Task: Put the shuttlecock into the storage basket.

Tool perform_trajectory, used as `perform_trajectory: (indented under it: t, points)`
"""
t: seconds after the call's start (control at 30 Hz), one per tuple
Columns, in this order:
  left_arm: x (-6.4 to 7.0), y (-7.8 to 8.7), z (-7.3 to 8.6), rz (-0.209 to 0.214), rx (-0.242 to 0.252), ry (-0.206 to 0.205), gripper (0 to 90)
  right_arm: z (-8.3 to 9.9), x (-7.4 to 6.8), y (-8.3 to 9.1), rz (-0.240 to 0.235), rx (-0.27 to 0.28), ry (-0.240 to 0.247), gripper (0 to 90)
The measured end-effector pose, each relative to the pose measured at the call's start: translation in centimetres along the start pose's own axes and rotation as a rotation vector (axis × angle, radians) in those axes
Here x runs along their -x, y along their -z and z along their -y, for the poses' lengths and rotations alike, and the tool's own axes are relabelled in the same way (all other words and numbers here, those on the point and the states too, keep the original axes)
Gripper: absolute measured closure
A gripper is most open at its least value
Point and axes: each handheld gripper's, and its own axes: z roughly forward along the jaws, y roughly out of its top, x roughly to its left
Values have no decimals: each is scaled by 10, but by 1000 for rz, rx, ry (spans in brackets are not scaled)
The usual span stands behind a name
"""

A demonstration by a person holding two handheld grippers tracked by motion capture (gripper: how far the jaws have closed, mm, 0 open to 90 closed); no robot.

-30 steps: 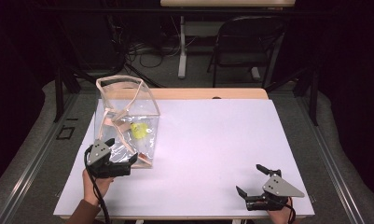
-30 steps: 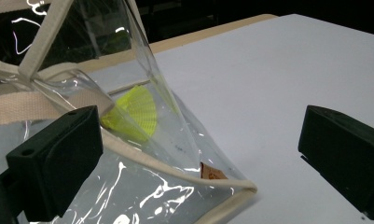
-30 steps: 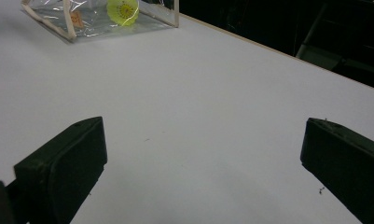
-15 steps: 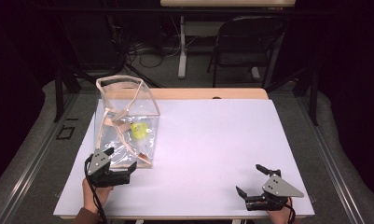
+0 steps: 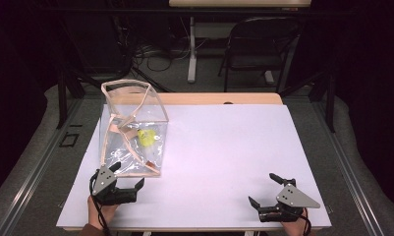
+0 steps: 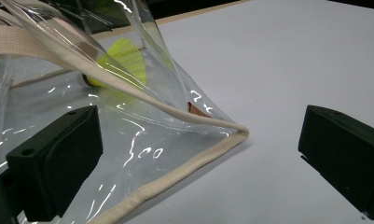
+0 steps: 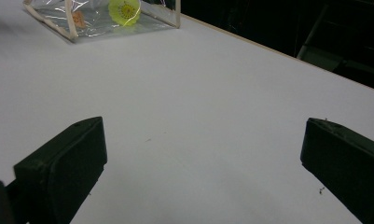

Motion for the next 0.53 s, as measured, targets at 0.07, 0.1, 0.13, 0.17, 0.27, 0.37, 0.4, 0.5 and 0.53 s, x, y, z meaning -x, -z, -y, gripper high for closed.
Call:
perform_trajectory:
  t: [0.07, 0.1, 0.13, 0.17, 0.27, 0.37, 0.4, 0.5, 0.53]
  points:
    - [2, 1, 4, 3, -1, -13, 0, 0, 0, 0, 0, 1, 0, 0]
    - [3, 1, 6, 14, 6, -11, 0, 0, 0, 0, 0, 1, 1, 0]
    - [4, 1, 8, 17, 6, -14, 0, 0, 0, 0, -1, 0, 1, 0]
    - [6, 1, 10, 14, -1, -26, 0, 0, 0, 0, -2, 0, 2, 0]
    - [7, 0, 13, 21, -6, -32, 0, 0, 0, 0, -3, 1, 1, 0]
    - [8, 0, 13, 19, -4, -43, 0, 0, 0, 0, -5, 1, 2, 0]
    - [8, -1, 13, 21, -1, -45, 0, 0, 0, 0, -6, 1, 0, 0]
    - [8, -2, 13, 19, -2, -39, 0, 0, 0, 0, -6, 3, 0, 0]
    - [7, -2, 13, 20, -5, -39, 0, 0, 1, 0, -7, 4, -2, 0]
